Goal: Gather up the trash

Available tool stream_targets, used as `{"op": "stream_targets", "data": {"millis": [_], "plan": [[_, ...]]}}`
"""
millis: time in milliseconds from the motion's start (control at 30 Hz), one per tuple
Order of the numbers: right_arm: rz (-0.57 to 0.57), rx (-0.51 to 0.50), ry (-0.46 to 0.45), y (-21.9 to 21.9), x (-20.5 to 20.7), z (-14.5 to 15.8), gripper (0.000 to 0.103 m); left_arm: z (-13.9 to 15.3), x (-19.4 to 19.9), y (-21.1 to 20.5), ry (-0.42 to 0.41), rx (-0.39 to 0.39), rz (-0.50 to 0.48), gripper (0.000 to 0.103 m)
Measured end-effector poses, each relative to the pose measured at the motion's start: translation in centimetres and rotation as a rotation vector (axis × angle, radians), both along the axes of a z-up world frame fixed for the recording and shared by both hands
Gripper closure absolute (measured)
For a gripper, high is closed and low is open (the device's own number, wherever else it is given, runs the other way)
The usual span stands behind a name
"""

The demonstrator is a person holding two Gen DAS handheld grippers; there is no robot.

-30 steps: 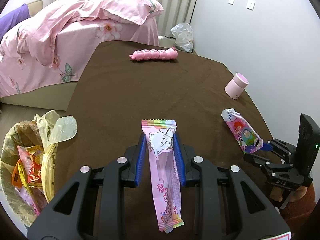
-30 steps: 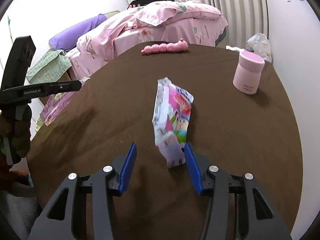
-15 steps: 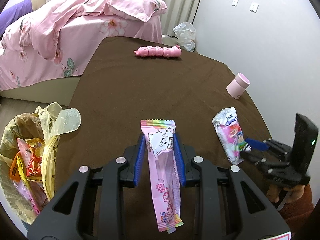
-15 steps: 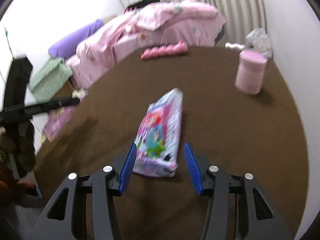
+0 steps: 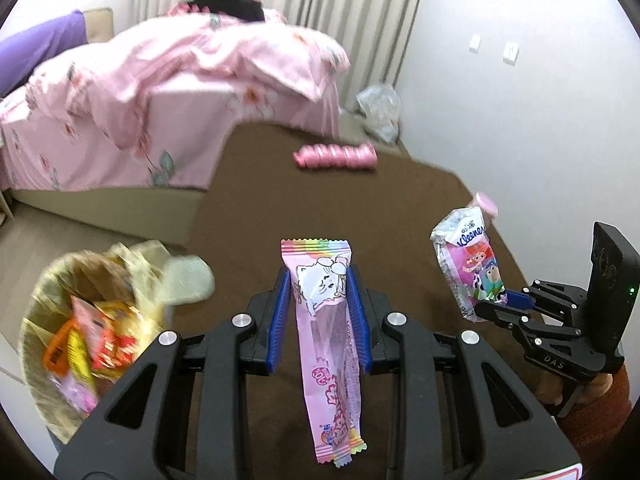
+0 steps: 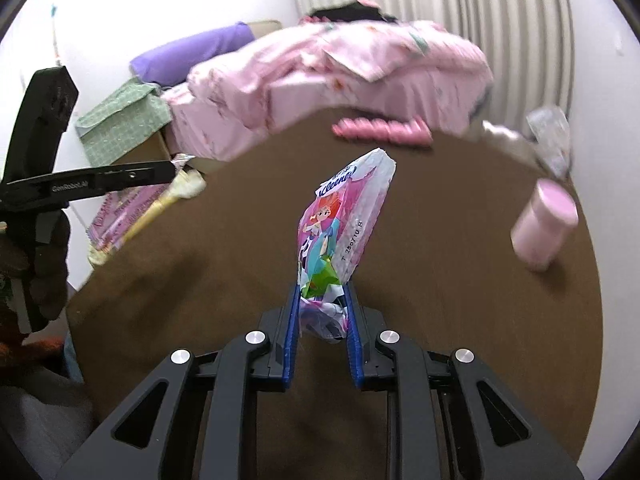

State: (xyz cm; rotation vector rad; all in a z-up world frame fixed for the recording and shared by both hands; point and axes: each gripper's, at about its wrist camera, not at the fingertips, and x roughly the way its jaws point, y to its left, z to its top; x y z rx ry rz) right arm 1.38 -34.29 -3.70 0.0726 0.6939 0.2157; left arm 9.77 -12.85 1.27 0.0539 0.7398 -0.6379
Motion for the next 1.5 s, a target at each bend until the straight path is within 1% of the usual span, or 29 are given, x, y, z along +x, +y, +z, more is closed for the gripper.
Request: {"op": "stream_targets", "data": {"millis": [133,267,400,500,633,700,833,967,1067,1200,1333,1400,1500], "plan": [[0.095,-0.018,-0.058,2.9,2.1,2.7,0.082,2.7,0.4,2.9,-0.093,-0.015,0.072,0.077],[0.184,-0.008,-0.085,5.8,4.3,4.8,0.082,4.5,0.8,6.2,-0.147,-0.022,0.141,0.077],[0.271,0.019,-0.073,9.3,7.0,5.7,0.082,5.4,1.1,10.0,-0.178,-0.031,0.216,0.077],[0.321,0.038,-0.046,12.0,8.5,6.0,0.082,5.2,1.4,12.8,-0.177,-0.046,0.268,0.077],[0.388,0.048,0.002,15.7,10.2,5.6,0.082,4.0,1.9,17.0,-0.151,-0.066,0.349,0.077],[0.422,0.041,0.029,17.6,11.2,5.2,0.082,2.9,2.4,18.8,-0.12,-0.087,0.384,0.077],[0.474,0.0,0.08,21.5,12.8,3.8,0.082,-0.4,3.6,21.3,-0.05,-0.125,0.43,0.077],[0.491,-0.027,0.132,23.7,14.4,1.9,0.082,-3.3,5.2,21.8,-0.002,-0.14,0.438,0.077],[0.492,-0.046,0.178,24.7,15.6,0.3,0.082,-5.5,6.5,22.1,0.054,-0.143,0.447,0.077],[0.496,-0.051,0.219,25.3,16.3,-1.1,0.082,-7.8,7.6,22.5,0.123,-0.122,0.452,0.077],[0.504,-0.06,0.251,26.0,17.1,-2.4,0.082,-8.9,7.4,22.7,0.152,-0.108,0.446,0.077],[0.509,-0.064,0.26,26.0,17.4,-2.7,0.082,-9.2,7.3,23.0,0.175,-0.118,0.44,0.074],[0.518,-0.073,0.271,26.6,17.8,-3.3,0.081,-9.7,7.2,23.2,0.199,-0.125,0.439,0.074]]}}
